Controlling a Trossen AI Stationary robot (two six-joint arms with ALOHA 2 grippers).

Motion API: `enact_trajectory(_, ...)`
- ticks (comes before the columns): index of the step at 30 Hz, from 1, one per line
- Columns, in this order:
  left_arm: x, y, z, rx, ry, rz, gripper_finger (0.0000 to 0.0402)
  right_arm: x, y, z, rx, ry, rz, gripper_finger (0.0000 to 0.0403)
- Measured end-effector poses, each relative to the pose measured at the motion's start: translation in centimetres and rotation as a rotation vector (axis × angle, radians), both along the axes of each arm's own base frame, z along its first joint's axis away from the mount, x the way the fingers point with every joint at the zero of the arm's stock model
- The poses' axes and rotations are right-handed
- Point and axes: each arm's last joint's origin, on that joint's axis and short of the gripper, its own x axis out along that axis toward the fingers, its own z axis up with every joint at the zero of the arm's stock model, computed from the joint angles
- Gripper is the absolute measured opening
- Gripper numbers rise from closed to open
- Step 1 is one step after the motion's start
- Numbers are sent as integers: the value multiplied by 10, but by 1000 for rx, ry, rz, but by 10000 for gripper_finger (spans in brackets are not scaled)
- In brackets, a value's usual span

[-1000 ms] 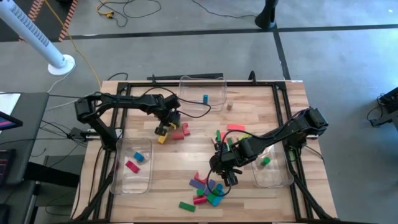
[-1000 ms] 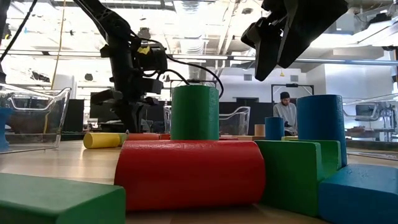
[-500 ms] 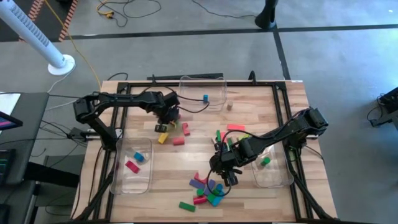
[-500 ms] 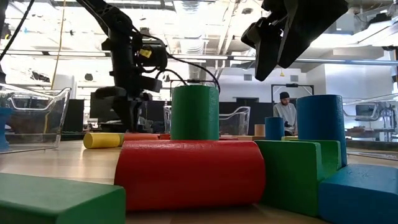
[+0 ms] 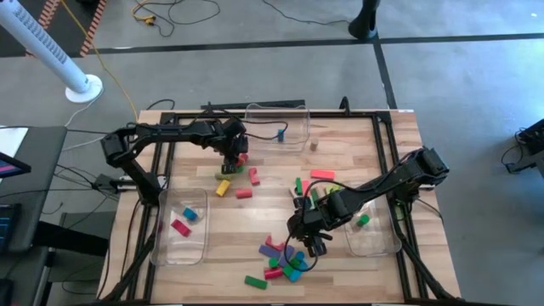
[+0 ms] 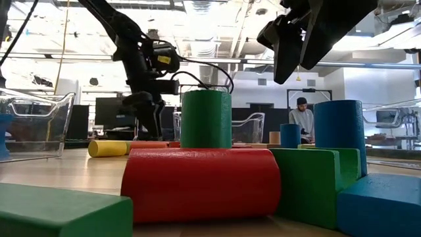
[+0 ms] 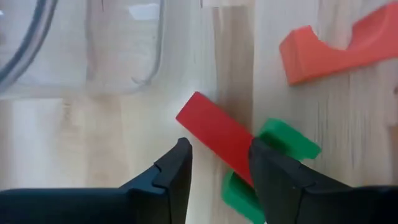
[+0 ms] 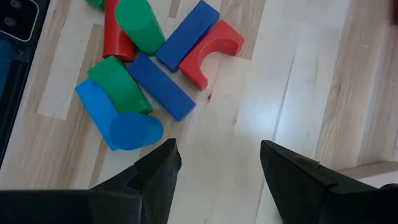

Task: Sort blocks by size
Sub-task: Put the red rectangular block into the top transparent bin

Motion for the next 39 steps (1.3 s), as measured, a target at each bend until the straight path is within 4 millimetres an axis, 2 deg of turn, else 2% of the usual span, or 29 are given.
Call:
enact_trajectory(10,11,8,-37,-73,56,51,154,0,0,0,0,-3,1,255)
enact_trajectory(12,13,9,-39,-67,44,55,154,0,0,0,0,-3,1,255)
enact_trajectory(19,13,9,-38,-49,47,38,147,0,-1,0,-6,-3,-1,255)
enact_trajectory(28,13,6,-39,-24,76,-22,51,0,-1,0,-22,-9,-10,255)
enact_trajectory(34,14,0,-34,-5,80,-41,51,1,-2,0,-54,-20,-22,255)
enact_trajectory(39,12,-11,-10,24,18,-54,51,1,-4,0,-95,-35,-38,255)
